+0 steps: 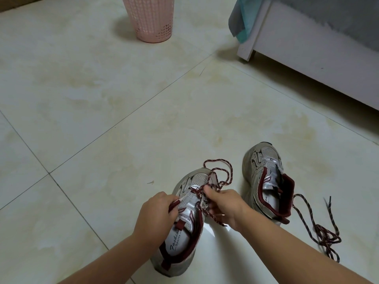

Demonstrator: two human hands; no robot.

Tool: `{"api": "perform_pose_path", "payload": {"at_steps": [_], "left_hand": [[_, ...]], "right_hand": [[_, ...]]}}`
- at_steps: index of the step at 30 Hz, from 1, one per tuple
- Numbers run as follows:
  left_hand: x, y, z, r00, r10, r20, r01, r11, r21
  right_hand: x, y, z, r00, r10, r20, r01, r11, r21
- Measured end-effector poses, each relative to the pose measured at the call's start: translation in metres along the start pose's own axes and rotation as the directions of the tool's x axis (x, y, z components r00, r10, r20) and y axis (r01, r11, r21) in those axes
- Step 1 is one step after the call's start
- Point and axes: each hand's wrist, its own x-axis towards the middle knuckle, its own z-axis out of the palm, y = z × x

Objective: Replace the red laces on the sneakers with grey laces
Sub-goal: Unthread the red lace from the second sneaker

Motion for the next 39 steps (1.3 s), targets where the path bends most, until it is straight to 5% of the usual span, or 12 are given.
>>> {"api": "perform_pose_path", "payload": {"at_steps": [3,8,14,19,24,29,31,39], "left_hand": [[0.000,0.000,0.000,1.000,0.002,-0.004,-0.003,1.000,-0.006],[0.000,0.000,0.001,1.000,0.006,-0.002,-0.006,1.000,0.000],[0.001,0.000,0.001,1.000,0.009,-0.012,-0.009,1.000,0.006],[0.000,-0.001,0.002,1.000,0.013,-0.013,-0.013,1.000,0.003],[0.000,0.000,0.001,1.000,0.009,-0.003,-0.009,1.000,-0.001],[0.001,-0.001,0.001,1.000,0.002,0.014,-0.002,1.000,-0.011],[0.001,-0.001,0.001,1.000,0.003,0.011,-0.003,1.000,-0.019],[0.001,-0.002,0.003,1.000,0.011,-0.027,-0.011,1.000,-0.014]], "right_hand": [[-0.001,0.001,-0.001,0.999,0.020,0.032,-0.019,0.999,-0.027],[0.000,-0.007,-0.017,0.994,-0.028,-0.106,0.044,0.988,0.150],[-0.005,0.000,-0.009,0.987,0.028,0.156,-0.011,0.994,-0.109],[0.000,0.001,-0.011,0.995,-0.095,0.036,0.096,0.995,-0.037],[0.008,-0.001,-0.022,0.935,-0.228,-0.273,0.223,0.974,-0.049],[-0.005,0.004,-0.008,0.987,-0.112,0.112,0.120,0.991,-0.063],[-0.006,0.005,-0.004,0.985,-0.119,0.127,0.132,0.986,-0.099],[0.001,0.000,-0.017,0.971,-0.149,-0.188,0.157,0.987,0.028]]}}
